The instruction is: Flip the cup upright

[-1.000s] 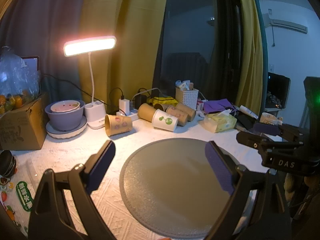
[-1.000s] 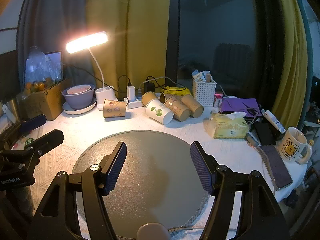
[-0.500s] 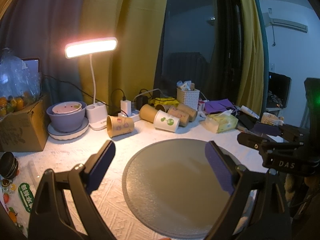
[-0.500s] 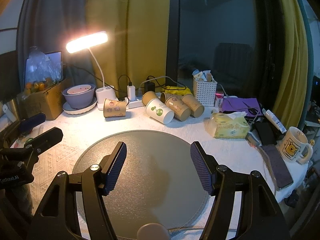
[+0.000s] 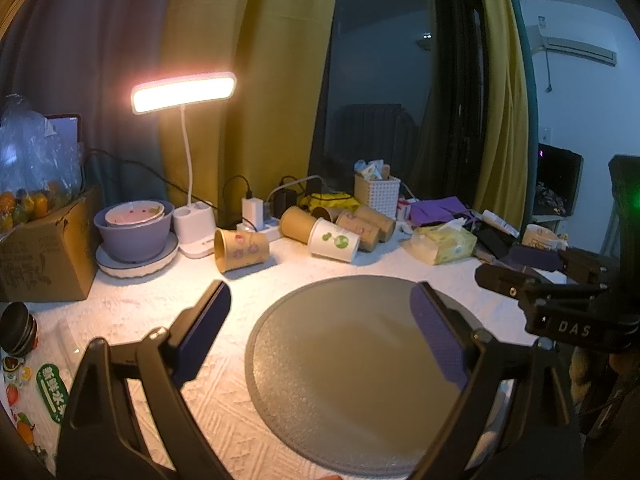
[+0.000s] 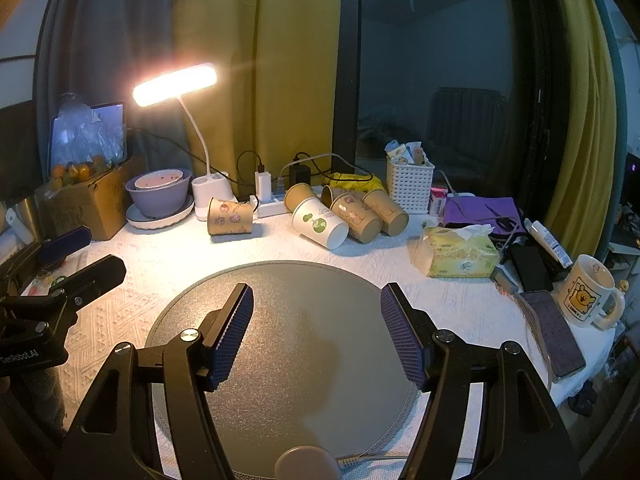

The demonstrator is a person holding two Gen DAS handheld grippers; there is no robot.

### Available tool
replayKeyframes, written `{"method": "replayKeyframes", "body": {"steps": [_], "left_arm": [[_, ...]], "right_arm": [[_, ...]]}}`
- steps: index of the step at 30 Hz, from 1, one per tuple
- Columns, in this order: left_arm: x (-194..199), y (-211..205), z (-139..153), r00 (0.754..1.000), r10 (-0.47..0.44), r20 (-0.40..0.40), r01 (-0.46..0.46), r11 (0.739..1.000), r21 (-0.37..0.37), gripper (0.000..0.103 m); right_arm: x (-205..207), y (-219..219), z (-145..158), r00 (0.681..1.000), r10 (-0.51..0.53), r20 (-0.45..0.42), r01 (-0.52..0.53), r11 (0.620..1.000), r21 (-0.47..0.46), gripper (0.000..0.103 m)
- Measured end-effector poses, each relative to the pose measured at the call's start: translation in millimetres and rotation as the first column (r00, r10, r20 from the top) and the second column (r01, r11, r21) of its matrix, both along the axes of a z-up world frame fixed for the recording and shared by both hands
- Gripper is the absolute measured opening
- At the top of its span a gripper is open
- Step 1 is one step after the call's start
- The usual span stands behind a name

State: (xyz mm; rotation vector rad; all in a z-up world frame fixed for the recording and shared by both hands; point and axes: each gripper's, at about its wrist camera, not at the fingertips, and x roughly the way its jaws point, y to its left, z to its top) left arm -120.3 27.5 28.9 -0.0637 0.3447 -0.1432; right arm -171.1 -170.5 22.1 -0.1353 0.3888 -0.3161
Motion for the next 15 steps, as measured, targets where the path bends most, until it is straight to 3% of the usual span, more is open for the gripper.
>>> {"method": "replayKeyframes", "body": {"steps": [10, 15], "left_arm": [[-0.3, 0.4, -0.5, 1.0, 0.001, -0.002, -0.001, 1.0, 0.006, 0.092], [4.2, 0.5, -5.9, 0.999, -0.016, -0.033, 0.019, 0.997, 0.078, 0.092]], "right_arm": [[-0.1, 2.0, -1.9, 1.0, 0.001, -0.002, -0.001, 1.0, 0.001, 0.07], [1.9, 3.9, -4.7, 1.0, 0.0, -0.014, 0.0, 1.0, -0.002, 0.07]]}}
